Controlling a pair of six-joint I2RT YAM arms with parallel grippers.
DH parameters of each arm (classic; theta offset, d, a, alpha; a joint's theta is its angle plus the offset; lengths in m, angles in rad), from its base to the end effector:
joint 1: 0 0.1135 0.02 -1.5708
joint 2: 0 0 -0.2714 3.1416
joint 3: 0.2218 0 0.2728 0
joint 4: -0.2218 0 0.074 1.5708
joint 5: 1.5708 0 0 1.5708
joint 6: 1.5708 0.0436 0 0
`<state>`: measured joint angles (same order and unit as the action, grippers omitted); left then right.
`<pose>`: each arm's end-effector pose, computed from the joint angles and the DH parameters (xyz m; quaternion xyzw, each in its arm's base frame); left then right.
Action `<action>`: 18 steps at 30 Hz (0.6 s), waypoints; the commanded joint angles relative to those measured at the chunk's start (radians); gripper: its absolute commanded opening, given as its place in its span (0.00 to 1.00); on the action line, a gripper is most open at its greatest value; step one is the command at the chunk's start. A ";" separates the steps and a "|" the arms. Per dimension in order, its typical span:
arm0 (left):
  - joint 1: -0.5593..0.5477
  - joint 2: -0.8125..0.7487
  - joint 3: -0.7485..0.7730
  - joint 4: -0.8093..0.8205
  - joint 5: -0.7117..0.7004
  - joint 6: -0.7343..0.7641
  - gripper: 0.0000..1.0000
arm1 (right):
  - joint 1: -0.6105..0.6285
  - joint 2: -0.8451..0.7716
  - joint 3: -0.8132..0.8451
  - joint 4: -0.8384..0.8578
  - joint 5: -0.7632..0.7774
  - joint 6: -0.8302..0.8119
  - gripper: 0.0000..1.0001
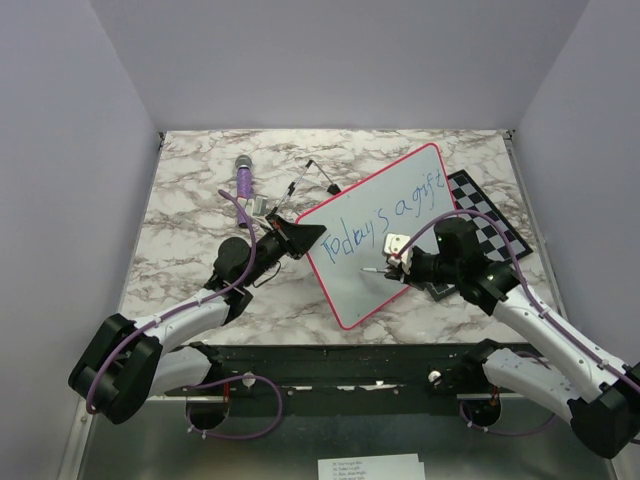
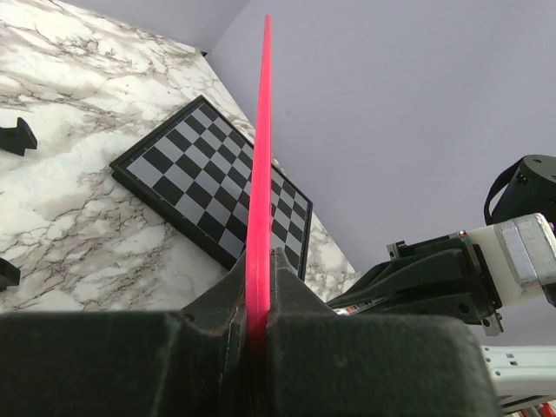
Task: Write a sentence on the whiteboard
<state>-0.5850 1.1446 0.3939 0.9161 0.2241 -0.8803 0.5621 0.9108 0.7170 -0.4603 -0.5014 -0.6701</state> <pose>0.2100 -0.1507 0.2422 -0.0101 0.6478 -0.5609 0.5154 0.1711 0.1325 0.2673 -0.5916 0.6456 0.1990 0.4400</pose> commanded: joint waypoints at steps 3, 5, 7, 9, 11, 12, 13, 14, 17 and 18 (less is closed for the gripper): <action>-0.007 -0.017 0.019 0.147 -0.035 -0.013 0.00 | 0.024 0.017 -0.008 0.035 0.027 0.007 0.00; -0.007 -0.017 0.019 0.148 -0.037 -0.013 0.00 | 0.030 0.028 -0.005 0.038 0.035 0.009 0.01; -0.007 -0.017 0.020 0.148 -0.037 -0.013 0.00 | 0.045 0.036 -0.002 0.040 0.040 0.010 0.00; -0.007 -0.017 0.019 0.148 -0.037 -0.011 0.00 | 0.061 0.045 0.004 0.051 0.050 0.017 0.01; -0.007 -0.019 0.022 0.147 -0.035 -0.011 0.00 | 0.065 0.051 0.010 0.054 0.055 0.023 0.00; -0.007 -0.017 0.022 0.147 -0.035 -0.011 0.00 | 0.067 0.054 0.019 0.054 0.054 0.026 0.00; -0.007 -0.017 0.022 0.147 -0.035 -0.011 0.00 | 0.068 0.056 0.021 0.055 0.054 0.029 0.01; -0.007 -0.017 0.022 0.147 -0.035 -0.011 0.00 | 0.068 0.054 0.022 0.057 0.057 0.033 0.01; -0.007 -0.017 0.020 0.147 -0.035 -0.013 0.00 | 0.068 0.057 0.019 0.063 0.073 0.037 0.00; -0.007 -0.017 0.022 0.147 -0.035 -0.011 0.00 | 0.068 0.057 0.016 0.064 0.078 0.037 0.01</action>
<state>-0.5869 1.1446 0.3939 0.9165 0.2211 -0.8795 0.6228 0.9585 0.7170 -0.4332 -0.4694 -0.6476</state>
